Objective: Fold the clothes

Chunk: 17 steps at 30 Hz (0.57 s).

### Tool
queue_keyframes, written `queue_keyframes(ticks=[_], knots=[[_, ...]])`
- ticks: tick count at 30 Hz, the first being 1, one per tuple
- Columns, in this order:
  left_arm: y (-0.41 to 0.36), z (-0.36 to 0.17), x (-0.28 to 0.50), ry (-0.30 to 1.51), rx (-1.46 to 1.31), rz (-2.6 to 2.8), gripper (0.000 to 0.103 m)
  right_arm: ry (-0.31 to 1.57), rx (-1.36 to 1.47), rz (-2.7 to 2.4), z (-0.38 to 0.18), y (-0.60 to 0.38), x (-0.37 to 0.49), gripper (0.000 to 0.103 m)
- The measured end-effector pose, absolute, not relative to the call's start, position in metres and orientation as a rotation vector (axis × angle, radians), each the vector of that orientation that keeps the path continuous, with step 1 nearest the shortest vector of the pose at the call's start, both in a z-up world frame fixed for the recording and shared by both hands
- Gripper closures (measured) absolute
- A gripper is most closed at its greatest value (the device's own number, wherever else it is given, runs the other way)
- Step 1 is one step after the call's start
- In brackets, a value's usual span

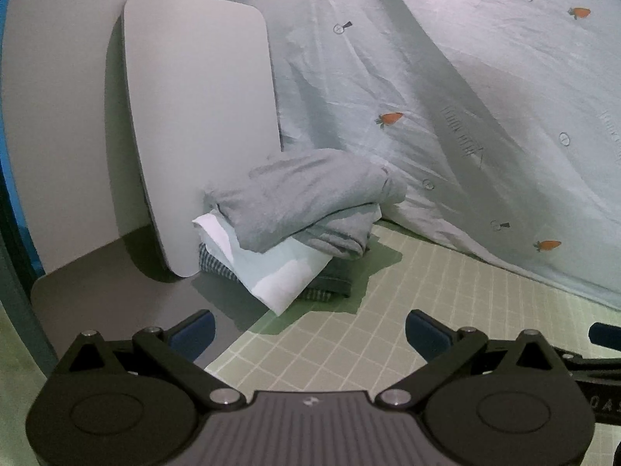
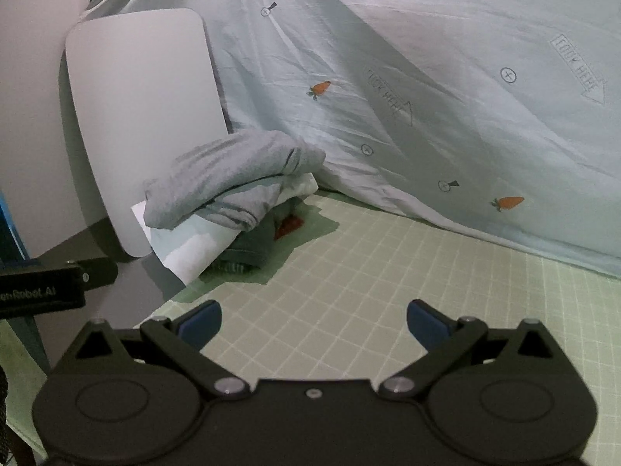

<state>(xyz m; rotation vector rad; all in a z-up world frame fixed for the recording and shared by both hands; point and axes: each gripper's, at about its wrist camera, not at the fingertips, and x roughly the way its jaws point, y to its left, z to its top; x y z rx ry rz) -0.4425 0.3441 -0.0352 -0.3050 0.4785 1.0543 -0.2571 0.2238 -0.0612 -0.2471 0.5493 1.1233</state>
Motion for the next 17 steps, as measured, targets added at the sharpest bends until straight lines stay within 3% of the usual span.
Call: queue_keyframes(ticks=[17], knots=[[0.3499, -0.0299, -0.4496, 0.44, -0.325, 1.072, 0.0, 0.502, -0.269, 1.146, -0.0565, 0.2278, -0.2624, 0.0]])
